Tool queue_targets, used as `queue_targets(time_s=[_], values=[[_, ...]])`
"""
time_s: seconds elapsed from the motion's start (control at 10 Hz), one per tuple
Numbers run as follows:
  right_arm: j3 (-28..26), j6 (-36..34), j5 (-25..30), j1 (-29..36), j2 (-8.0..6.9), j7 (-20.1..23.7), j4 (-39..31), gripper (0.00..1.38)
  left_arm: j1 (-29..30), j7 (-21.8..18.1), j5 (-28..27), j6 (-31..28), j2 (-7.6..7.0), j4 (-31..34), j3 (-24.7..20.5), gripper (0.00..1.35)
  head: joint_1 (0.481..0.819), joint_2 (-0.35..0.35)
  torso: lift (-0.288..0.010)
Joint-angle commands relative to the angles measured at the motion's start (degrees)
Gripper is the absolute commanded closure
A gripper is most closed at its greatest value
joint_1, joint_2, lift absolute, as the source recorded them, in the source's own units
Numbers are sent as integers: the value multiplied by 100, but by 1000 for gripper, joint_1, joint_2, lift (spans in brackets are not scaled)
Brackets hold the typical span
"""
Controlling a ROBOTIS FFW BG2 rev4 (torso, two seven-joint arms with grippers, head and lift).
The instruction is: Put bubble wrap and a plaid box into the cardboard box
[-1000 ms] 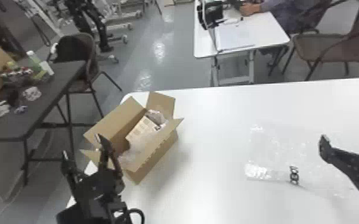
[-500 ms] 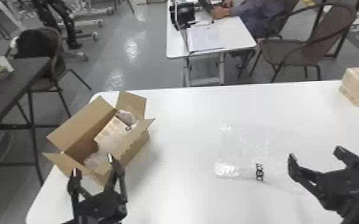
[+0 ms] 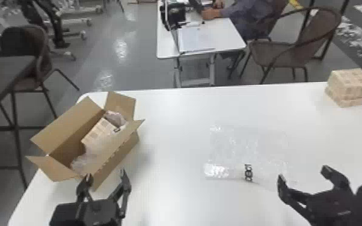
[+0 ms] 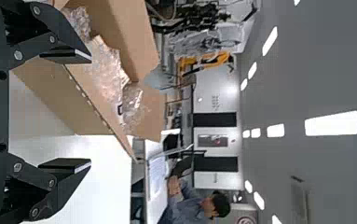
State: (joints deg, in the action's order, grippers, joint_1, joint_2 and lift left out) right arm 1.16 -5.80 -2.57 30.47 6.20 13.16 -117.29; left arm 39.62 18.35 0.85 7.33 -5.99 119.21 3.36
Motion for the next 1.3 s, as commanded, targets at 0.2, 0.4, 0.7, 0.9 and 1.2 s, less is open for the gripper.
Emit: queue_targets(time_s=[0.2,0.4,0.7,0.9,1.2], values=[[-142,-53,46,424,-58,38,-145,148,415,151,-182,146,309,58,-72,476,695,139,-108],[-283,79,125,618,-286,-6,-180,148,626,494,-472,586,614,-39,-98,476,695,142,-108],[-300,114,134,627,-313,3,-162,148,670,854,-560,630,537,-39,42,476,695,143,-108],[-291,149,143,618,-348,3,-145,148,608,1259,-481,577,177,-39,271,483,695,147,-108],[-300,176,169,600,-383,3,-127,148,564,1443,-393,577,-43,-39,385,483,695,137,-108]])
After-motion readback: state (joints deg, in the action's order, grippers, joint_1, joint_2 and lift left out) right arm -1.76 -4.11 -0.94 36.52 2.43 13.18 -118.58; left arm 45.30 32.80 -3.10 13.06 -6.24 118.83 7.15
